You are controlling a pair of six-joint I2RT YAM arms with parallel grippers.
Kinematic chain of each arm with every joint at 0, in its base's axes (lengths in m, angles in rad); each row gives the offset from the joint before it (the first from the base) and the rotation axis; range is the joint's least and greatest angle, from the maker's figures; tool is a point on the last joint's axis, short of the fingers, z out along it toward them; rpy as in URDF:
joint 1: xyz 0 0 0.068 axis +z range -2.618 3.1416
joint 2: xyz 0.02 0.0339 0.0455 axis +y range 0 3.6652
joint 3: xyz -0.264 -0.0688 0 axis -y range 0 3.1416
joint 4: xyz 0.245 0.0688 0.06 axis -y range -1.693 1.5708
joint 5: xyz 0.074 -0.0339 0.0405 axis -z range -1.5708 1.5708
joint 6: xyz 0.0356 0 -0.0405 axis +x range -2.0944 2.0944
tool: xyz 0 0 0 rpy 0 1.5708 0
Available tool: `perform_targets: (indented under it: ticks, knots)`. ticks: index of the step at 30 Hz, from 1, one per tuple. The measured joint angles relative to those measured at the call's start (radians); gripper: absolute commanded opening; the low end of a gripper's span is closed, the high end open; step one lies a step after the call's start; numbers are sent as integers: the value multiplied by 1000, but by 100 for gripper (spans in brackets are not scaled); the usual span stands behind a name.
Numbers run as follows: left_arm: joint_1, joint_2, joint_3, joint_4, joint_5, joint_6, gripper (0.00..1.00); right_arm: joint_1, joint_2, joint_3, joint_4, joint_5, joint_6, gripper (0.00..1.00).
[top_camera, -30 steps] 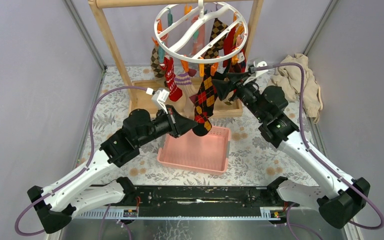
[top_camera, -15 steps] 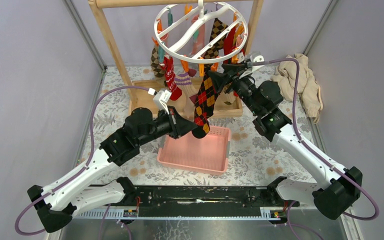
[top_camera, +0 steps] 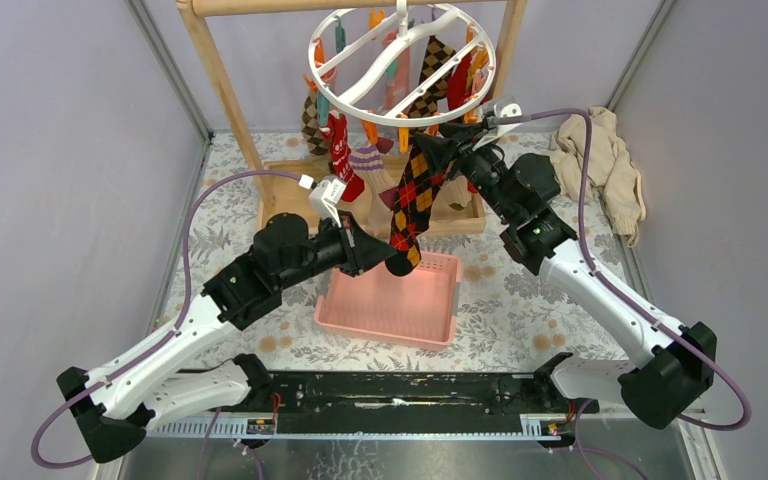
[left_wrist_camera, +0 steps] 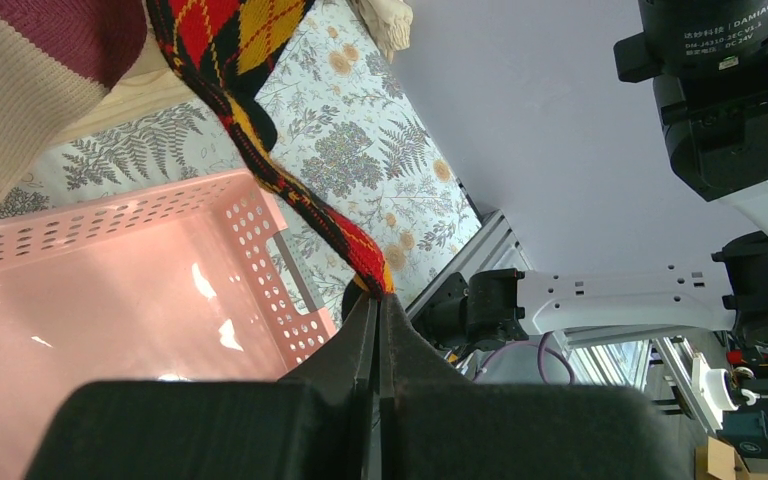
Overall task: Remove the socks clipped to the hanger
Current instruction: Remove the sock from the hanger.
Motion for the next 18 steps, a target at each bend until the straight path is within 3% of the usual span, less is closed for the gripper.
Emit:
perform_targets:
  ticks: [5, 12, 16, 18]
  knots:
    - [0, 3, 1, 0, 0, 5, 0, -5, 8, 0, 0, -17, 0, 41]
    - [0, 11, 1, 0, 0, 7, 0, -15, 11, 23, 0, -18, -5, 9]
    - [0, 12, 1, 0, 0, 7, 0, -18, 11, 37, 0, -21, -6, 14]
    - [0, 13, 1, 0, 0, 7, 0, -18, 11, 38, 0, -24, -8, 27]
